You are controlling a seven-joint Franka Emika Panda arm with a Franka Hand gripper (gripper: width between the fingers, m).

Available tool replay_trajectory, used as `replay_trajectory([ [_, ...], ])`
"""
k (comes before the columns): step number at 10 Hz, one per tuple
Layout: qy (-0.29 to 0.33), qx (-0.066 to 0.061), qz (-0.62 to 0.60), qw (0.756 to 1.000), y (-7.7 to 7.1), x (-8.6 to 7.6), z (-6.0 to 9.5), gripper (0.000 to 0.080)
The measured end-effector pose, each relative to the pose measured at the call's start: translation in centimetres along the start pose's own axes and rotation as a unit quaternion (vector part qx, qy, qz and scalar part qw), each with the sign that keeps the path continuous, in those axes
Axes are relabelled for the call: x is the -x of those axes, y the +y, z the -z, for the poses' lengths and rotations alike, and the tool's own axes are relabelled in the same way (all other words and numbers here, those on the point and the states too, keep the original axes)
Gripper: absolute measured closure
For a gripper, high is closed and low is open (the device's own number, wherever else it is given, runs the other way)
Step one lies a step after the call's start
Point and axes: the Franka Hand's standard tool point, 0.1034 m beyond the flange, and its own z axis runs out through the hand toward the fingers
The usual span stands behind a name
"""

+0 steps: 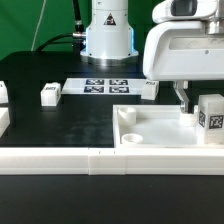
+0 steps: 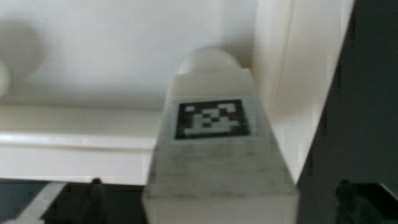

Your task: Assemble one leg

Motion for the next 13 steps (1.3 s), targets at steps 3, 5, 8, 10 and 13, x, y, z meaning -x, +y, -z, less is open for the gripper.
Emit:
replay_trajectory([
  [3,0.000,0.000,-0.001,1.000,0.06,0.03,-0.08,0.0389],
  [5,0.000,0.000,-0.004,1.000,0.04,0.04,-0.09,0.0509],
  [8,0.000,0.000,-0.046,0.999,0.08,0.05,-0.12,0.0509],
  [10,0.001,-0.002,-0.167,0.986,0.12,0.09,-0.15,0.0509],
  [13,0.000,0.015,-0.268,0.963,0.96,0.27,-0.12,0.0503],
])
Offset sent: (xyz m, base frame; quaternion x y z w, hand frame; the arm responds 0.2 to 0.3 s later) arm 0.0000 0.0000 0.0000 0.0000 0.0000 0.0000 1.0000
